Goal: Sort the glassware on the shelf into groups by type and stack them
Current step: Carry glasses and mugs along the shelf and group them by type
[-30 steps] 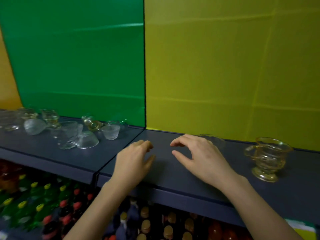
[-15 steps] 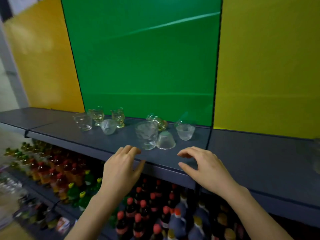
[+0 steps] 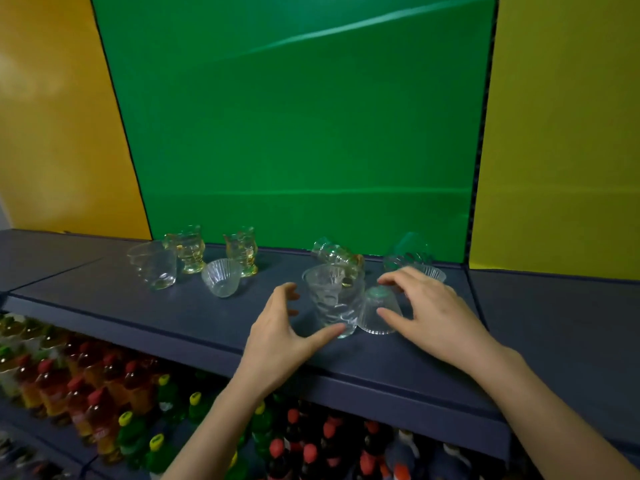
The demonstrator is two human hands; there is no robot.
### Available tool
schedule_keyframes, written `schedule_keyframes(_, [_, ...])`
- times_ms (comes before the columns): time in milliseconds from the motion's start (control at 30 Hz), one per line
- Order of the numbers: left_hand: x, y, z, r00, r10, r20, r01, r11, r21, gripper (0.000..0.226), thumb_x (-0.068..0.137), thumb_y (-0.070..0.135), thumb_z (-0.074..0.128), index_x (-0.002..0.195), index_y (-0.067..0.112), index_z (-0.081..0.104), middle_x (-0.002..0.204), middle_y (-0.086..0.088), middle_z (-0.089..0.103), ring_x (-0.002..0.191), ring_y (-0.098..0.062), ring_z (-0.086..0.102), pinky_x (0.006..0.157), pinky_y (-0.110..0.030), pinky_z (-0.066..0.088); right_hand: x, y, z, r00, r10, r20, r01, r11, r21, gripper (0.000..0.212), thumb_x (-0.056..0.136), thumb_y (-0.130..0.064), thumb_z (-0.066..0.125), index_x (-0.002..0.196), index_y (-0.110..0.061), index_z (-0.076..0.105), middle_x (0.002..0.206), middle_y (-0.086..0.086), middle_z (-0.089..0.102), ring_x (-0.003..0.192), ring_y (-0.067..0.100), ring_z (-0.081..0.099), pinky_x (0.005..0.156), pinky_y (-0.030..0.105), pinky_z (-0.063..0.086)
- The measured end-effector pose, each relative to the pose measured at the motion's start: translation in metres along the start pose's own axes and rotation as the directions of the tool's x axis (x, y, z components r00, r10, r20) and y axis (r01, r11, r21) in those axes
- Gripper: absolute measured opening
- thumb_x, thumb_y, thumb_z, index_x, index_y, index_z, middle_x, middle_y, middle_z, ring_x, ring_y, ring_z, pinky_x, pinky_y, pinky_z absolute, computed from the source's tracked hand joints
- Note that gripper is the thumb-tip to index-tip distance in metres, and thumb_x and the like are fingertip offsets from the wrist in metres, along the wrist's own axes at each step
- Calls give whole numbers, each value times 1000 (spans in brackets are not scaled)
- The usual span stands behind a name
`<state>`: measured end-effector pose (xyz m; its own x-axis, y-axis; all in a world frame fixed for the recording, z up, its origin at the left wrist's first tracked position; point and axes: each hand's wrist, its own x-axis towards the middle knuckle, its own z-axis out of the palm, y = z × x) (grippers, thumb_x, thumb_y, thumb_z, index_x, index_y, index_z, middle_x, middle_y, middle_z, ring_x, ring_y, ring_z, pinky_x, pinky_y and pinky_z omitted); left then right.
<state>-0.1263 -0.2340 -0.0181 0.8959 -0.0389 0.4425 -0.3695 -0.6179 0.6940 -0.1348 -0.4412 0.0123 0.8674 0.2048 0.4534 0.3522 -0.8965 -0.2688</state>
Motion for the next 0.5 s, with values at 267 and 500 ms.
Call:
schedule_keyframes(267, [41, -14, 18, 988, 39, 152, 14, 943, -333, 93, 37, 52, 80, 119, 31, 42, 110, 21, 56, 98, 8, 56, 77, -4, 46, 24, 10, 8, 981, 7, 196, 19, 991, -131, 64, 86, -52, 51, 140, -27, 29, 142, -12, 37, 131, 9, 37, 103, 30, 36])
schedule_keyframes(500, [52, -27, 24, 969, 81, 232, 10, 931, -365, 67, 45, 36, 89, 100, 31, 51, 100, 14, 64, 87, 4, 63, 78, -10, 47, 37, 7, 12, 937, 57, 345, 21, 975, -220, 80, 79, -59, 57, 143, -25, 23, 144, -5, 38, 131, 14, 38, 107, 34, 35])
